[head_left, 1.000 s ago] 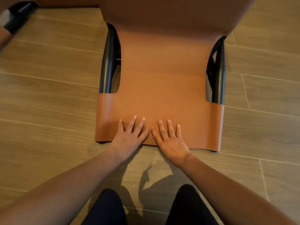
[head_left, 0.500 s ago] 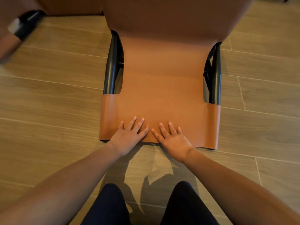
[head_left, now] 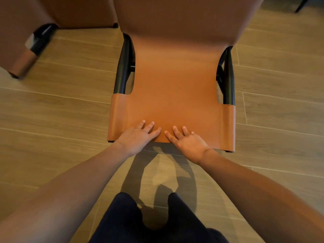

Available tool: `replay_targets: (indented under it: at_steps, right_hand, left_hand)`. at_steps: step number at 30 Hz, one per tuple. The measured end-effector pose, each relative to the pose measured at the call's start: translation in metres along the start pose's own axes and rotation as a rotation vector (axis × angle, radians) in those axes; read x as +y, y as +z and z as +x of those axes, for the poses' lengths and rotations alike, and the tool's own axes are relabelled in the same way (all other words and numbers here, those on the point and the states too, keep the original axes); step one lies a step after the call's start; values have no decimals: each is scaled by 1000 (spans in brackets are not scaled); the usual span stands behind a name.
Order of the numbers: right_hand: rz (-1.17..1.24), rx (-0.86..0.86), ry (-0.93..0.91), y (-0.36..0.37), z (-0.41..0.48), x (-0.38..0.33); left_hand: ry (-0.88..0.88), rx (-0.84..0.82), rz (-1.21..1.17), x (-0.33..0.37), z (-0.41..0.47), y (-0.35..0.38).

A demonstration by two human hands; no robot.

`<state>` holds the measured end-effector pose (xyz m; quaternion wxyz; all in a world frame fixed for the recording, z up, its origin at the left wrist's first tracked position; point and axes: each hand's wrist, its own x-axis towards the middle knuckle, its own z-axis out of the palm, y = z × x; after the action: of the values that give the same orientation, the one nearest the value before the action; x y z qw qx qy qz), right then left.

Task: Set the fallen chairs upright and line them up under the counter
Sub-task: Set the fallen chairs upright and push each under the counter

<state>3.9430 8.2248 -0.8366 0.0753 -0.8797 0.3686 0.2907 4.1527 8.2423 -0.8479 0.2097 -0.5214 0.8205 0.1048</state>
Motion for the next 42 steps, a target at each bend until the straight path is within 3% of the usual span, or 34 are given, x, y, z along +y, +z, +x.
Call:
replay_targets:
  at_steps: [16, 21, 26, 34, 42]
  right_hand:
    - [140, 35, 98, -241, -120, 68]
    - [162, 97, 144, -336, -133, 106]
    - [256, 269, 283, -410, -134, 160]
    - [332, 397, 340, -511, -108, 234]
    - [451, 464, 450, -585, -65, 292]
  left_hand:
    - [72, -60, 57, -38, -67, -273]
    - [90, -15, 84, -74, -65, -370]
    - [78, 68, 108, -120, -50, -463]
    - [-9, 157, 89, -180, -12, -570]
    - [-263, 254, -363, -220, 24, -630]
